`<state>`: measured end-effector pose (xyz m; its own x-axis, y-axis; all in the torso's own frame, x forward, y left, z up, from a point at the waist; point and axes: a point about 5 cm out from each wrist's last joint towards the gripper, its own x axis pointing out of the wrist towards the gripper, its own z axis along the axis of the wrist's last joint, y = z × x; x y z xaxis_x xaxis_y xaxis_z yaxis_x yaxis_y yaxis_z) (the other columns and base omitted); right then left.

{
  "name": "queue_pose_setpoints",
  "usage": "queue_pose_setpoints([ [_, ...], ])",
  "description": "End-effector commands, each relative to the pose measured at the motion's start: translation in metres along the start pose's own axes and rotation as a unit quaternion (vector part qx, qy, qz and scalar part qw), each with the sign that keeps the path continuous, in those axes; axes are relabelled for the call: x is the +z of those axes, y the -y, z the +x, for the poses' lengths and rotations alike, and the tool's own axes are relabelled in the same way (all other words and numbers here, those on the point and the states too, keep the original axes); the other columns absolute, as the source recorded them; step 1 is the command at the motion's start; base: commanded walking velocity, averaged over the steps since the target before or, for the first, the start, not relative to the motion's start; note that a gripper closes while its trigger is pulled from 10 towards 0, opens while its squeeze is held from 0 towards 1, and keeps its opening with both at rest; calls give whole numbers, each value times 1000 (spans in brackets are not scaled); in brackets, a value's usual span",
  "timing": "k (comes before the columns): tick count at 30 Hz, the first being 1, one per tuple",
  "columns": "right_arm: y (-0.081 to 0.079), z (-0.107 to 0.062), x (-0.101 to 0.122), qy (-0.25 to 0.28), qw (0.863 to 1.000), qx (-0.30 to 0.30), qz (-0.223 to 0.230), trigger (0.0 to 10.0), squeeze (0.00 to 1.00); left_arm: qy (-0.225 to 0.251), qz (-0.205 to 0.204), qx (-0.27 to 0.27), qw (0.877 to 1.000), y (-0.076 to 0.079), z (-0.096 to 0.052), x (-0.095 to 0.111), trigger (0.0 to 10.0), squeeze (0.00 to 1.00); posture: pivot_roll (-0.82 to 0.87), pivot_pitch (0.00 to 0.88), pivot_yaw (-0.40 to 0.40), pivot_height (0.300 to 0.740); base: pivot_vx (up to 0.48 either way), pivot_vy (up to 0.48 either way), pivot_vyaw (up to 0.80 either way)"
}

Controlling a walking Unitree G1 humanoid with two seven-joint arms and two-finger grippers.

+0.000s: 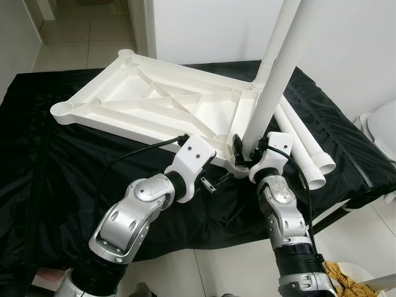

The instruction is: Building children table

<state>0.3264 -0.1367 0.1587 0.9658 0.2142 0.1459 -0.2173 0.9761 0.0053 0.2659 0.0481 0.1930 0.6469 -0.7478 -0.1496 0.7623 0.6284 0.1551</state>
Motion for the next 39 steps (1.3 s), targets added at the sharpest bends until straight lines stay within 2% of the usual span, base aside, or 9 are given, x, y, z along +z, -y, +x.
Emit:
queue_pose_setpoints([
  [1,-3,1,-2,-9,999,35,5,10000,0,-2,-1,-6,1000,2,2,0,10000,0,-23,27,-54,740,0,0,0],
  [3,2,0,-3,-23,992,121,-7,10000,0,-1,-2,-7,1000,2,2,0,10000,0,-23,22,-52,740,0,0,0],
  [7,12,-2,-5,-42,980,193,-31,10000,0,-1,-2,-8,1000,2,3,0,10000,0,-25,19,-50,740,0,0,0],
  [21,59,5,-1,-73,962,257,-56,10000,0,-1,2,-10,1000,0,3,1,10000,0,-28,13,-34,740,0,0,0],
  [25,61,6,-2,-77,958,275,-43,9490,0,0,2,-12,1000,0,4,2,10000,0,-30,14,-31,740,0,0,0],
  [26,60,6,-4,-78,956,279,-47,2588,0,0,3,-13,1000,0,4,2,10000,0,-29,15,-28,740,0,0,0],
  [28,60,6,-5,-79,955,283,-50,2588,0,1,4,-13,1000,0,4,3,10000,0,-29,16,-28,740,0,0,0],
  [29,59,6,-6,-81,953,286,-49,0,0,1,4,-13,1000,0,4,3,10000,0,-28,19,-28,740,0,0,0],
  [39,60,4,-13,-87,947,308,-39,0,0,0,2,-10,1000,0,3,3,10000,0,-25,33,-24,740,0,0,0],
])
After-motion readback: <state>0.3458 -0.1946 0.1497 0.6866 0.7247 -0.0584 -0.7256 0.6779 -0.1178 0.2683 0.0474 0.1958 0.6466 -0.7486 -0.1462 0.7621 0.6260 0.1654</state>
